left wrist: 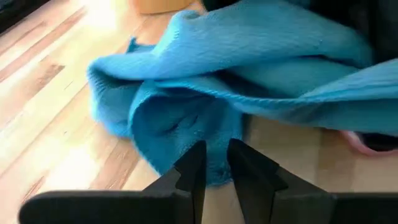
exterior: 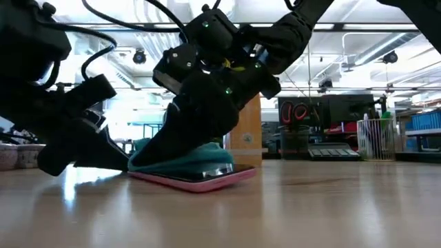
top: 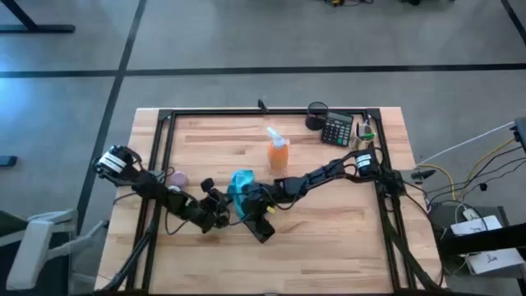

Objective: Apply microfiber cloth
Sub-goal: Wipe the cellphone with the microfiber cloth

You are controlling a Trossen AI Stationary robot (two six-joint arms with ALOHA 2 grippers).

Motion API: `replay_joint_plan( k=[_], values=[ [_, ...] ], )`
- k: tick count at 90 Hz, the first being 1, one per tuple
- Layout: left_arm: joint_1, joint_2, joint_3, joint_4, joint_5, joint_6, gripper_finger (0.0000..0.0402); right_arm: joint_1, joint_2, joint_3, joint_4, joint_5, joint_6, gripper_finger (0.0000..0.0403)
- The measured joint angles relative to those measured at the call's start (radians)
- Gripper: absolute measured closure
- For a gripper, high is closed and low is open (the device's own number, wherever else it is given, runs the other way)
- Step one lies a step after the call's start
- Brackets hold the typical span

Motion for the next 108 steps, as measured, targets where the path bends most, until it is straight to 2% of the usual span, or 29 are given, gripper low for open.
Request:
replay_joint_plan(
  k=[10,47,76,81,97,108],
  values=[
    [-0.019,-0.012,0.021,0.033,0.043,0.037,0.0342,-0.006,-0.002,0.0,0.0,0.016,-0.005,0.0403],
    [-0.025,-0.009,0.041,0.046,0.026,0.023,0.0342,-0.004,-0.021,-0.001,-0.039,0.027,-0.033,0.0403],
    [-0.001,-0.013,0.026,0.004,-0.001,-0.028,0.0342,0.012,-0.145,-0.001,-0.107,0.021,-0.123,0.0403],
    [-0.002,-0.013,0.025,0.002,-0.004,-0.031,0.0342,0.02,-0.162,-0.001,-0.155,-0.014,-0.14,0.0403],
    [-0.001,-0.014,0.025,0.003,-0.009,-0.038,0.0342,0.039,-0.154,-0.004,-0.223,-0.222,-0.133,0.0403],
    [0.001,-0.013,0.025,0.005,-0.012,-0.038,0.0342,0.048,-0.097,-0.005,-0.212,-0.236,-0.11,0.0403]
  ],
)
